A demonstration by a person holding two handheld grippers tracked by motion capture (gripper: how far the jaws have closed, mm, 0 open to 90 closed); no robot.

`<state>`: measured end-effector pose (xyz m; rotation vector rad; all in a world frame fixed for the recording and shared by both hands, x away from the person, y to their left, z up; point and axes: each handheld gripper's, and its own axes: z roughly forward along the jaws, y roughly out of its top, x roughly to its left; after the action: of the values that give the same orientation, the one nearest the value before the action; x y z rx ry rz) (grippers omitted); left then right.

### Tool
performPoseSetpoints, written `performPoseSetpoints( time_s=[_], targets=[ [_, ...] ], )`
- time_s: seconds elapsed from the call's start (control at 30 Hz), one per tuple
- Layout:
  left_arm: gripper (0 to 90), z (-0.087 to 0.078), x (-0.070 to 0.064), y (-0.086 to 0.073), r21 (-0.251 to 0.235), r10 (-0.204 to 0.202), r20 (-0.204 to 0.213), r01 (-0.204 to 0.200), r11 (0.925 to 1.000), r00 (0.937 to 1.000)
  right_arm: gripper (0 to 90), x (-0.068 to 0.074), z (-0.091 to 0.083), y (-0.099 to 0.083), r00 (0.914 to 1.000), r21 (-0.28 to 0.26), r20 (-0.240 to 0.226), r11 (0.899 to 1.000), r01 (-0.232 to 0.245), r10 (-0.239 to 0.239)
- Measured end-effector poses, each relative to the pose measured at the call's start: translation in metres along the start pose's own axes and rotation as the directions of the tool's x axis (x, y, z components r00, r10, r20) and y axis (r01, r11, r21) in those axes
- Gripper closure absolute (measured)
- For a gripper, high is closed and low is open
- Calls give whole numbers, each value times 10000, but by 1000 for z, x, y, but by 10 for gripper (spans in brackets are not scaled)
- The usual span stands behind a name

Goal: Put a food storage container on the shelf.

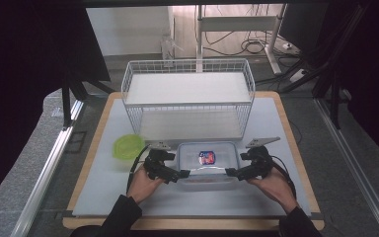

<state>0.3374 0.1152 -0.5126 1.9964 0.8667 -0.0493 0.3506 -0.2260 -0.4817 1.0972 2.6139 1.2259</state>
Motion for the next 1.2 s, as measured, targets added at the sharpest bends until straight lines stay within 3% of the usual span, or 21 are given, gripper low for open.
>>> performPoseSetpoints(
  time_s=[0.03, 0.07, 0.17, 0.2, 0.3, 0.47, 0.6, 0.63, 0.73, 0.83, 0.87, 0.97, 1.0, 1.03, 1.07, 1.17, 1.2],
  targets=[
    [0, 0, 0, 0, 0, 0, 0, 0, 10000, 10000, 27, 0, 0, 0, 10000, 0, 0, 10000, 0, 0],
    [0, 4, 5, 2, 94, -419, 330, 416, 9991, 9986, 24, -4, 6, 2, 9988, 104, -380, 9995, -313, 317],
    [0, 7, 9, 3, 79, -517, 286, 515, 9986, 9983, 24, -8, 10, 3, 9964, 158, -639, 9983, -556, 565],
    [0, 12, 10, 4, 85, -829, 534, 826, 9965, 9951, 28, -12, 13, 4, 9940, 273, -780, 9969, -742, 761],
    [0, 12, 9, 5, 154, -836, 427, 830, 9964, 9956, 34, -15, 16, 5, 9910, 312, -904, 9948, -967, 991],
    [30, 7, 4, 6, 459, -873, 283, 860, 9952, 9958, 121, -16, 9, 5, 9887, 485, -943, 9925, -1120, 1162],
    [154, -4, -3, 3, 300, -770, 126, 766, 9966, 9970, 287, -13, -5, 1, 9902, 295, -894, 9941, -1047, 1070],
    [168, -4, -3, 3, 300, -770, 126, 766, 9966, 9970, 287, -13, -5, 1, 9902, 295, -894, 9941, -1047, 1070],
    [228, -12, -12, -4, 262, -381, 43, 380, 9989, 9993, 437, -14, -17, -6, 9876, -77, -1032, 9928, -1199, 1185],
    [296, -15, -14, -7, 150, -327, 73, 326, 9994, 9994, 453, -13, -20, -8, 9852, 1, -1166, 9919, -1268, 1259],
    [324, -18, -12, -10, -61, -556, 232, 558, 9984, 9982, 459, -12, -21, -11, 9855, 30, -1198, 9926, -1210, 1205],
    [387, -21, -11, -12, -236, -653, 416, 663, 9975, 9970, 451, -13, -21, -12, 9840, -79, -1286, 9921, -1253, 1232],
    [406, -23, -11, -15, -368, -686, 540, 706, 9968, 9962, 449, -17, -20, -12, 9758, -133, -1615, 9884, -1516, 1475],
    [420, -23, -11, -15, -368, -686, 540, 706, 9968, 9962, 449, -17, -20, -12, 9758, -133, -1615, 9884, -1516, 1475],
    [430, -25, -11, -17, -460, -729, 580, 756, 9961, 9957, 407, -21, -15, -14, 9563, 184, -2179, 9805, -1955, 1948],
    [444, -25, -10, -19, -556, -911, 634, 946, 9940, 9938, 447, -20, -14, -16, 9535, 275, -2211, 9786, -2040, 2050],
    [457, -27, -10, -19, -621, -1000, 728, 1046, 9926, 9923, 475, -18, -18, -16, 9574, 176, -2084, 9795, -2008, 2000]
  ],
)
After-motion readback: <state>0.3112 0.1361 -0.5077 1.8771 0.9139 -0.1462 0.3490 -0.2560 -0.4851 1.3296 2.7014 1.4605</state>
